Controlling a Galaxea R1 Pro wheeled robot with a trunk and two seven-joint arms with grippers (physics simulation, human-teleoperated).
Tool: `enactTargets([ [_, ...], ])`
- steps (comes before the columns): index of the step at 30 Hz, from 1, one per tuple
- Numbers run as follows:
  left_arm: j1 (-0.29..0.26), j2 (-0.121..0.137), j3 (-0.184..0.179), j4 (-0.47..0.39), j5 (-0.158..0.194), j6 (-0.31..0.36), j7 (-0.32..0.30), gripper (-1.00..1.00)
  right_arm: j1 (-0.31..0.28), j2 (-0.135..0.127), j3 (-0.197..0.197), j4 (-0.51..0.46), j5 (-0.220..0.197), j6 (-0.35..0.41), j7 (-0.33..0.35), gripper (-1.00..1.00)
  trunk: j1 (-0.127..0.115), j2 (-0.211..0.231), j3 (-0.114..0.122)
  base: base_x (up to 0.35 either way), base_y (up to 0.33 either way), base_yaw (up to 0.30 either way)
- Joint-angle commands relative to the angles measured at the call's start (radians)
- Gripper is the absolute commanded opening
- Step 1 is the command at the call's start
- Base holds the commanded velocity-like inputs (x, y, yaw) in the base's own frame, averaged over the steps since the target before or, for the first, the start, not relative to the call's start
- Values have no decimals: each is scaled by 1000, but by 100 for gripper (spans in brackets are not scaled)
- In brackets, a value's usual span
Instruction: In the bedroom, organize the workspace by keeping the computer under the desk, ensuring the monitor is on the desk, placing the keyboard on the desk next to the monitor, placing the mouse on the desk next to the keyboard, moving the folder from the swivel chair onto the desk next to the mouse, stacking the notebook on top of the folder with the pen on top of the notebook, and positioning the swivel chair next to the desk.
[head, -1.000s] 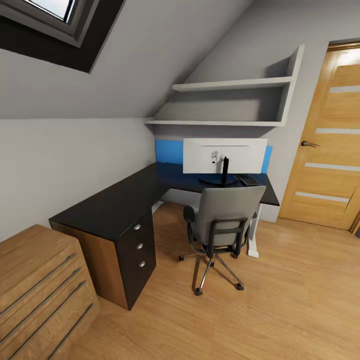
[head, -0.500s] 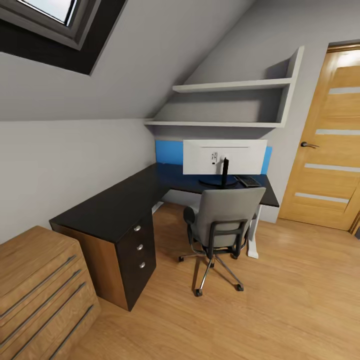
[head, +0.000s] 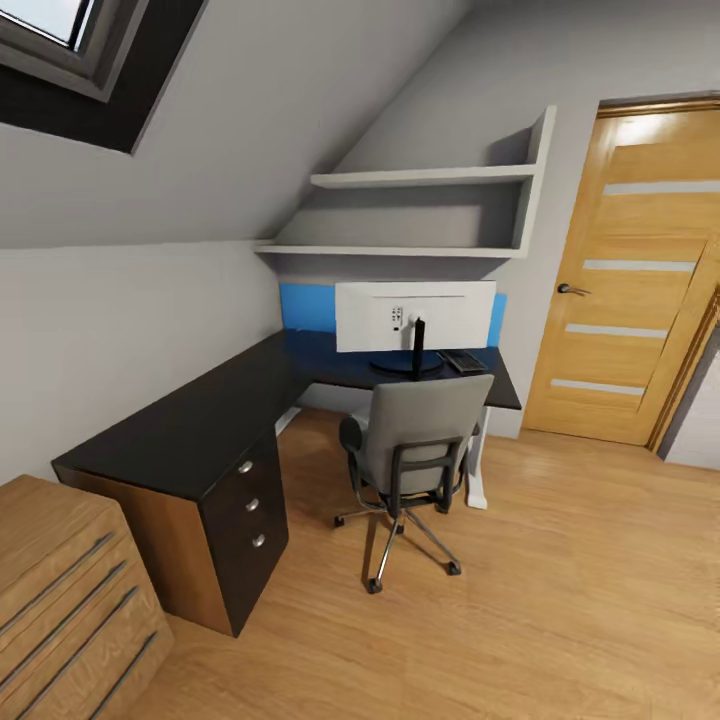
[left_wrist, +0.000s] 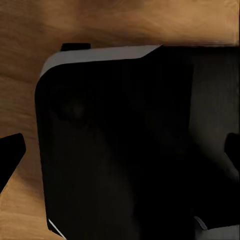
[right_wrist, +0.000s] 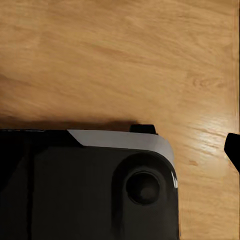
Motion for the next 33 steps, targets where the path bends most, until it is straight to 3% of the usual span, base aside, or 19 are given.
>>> enactTargets([
  [1, 0, 0, 0, -13, 0, 0, 0, 100, -1, 0, 0, 1, 0, -20, 0, 100, -4, 7, 2, 0, 0, -272],
  [5, 0, 2, 0, -124, 0, 0, -3, 100, -1, -3, -1, -29, 0, -123, 0, 100, -19, 35, 15, 0, 0, -286],
  [8, 0, 3, 0, -172, 1, 0, -3, 100, 0, -7, -1, -62, 0, -141, -1, 100, -31, 56, 24, 0, 0, -293],
  [10, 0, 3, 0, -219, 1, -1, -4, 100, -1, -12, -2, -114, 0, -148, -1, 100, -38, 70, 30, 0, 0, -295],
  [11, 0, 4, 0, -290, 1, -1, -4, 100, -1, -34, -3, -210, 0, -152, -1, 100, -42, 77, 34, 0, 0, -297],
  [12, 0, 4, 0, -299, 1, -2, -3, 100, -1, -40, -3, -227, 0, -153, -1, 100, -46, 84, 37, 0, 0, -297],
  [16, 0, 5, 2, -313, 5, -9, 3, 100, -1, -55, -4, -253, 1, -154, -2, 100, -61, 112, 49, 0, 0, -289],
  [18, 0, 4, 3, -314, 29, -64, 4, 100, -1, -67, -3, -262, 2, -166, -3, 100, -69, 126, 55, 0, 0, -226],
  [24, 0, 3, 4, -307, 41, -190, 3, 100, -1, -90, -4, -261, -5, -181, -4, 100, -84, 154, 68, 0, 0, -148],
  [25, 0, 7, 5, -298, 42, -246, 3, 100, -1, -92, -3, -259, -4, -183, -3, 100, -84, 154, 68, 0, 0, -246],
  [30, 0, 13, 3, -280, 41, -327, 4, 100, -1, -94, 0, -259, -1, -193, -1, 100, -84, 154, 68, 0, 0, -273],
  [33, 0, 14, 2, -261, 41, -343, 5, 100, -1, -95, 0, -260, 0, -200, 0, 100, -84, 154, 68, 0, 0, -289],
])
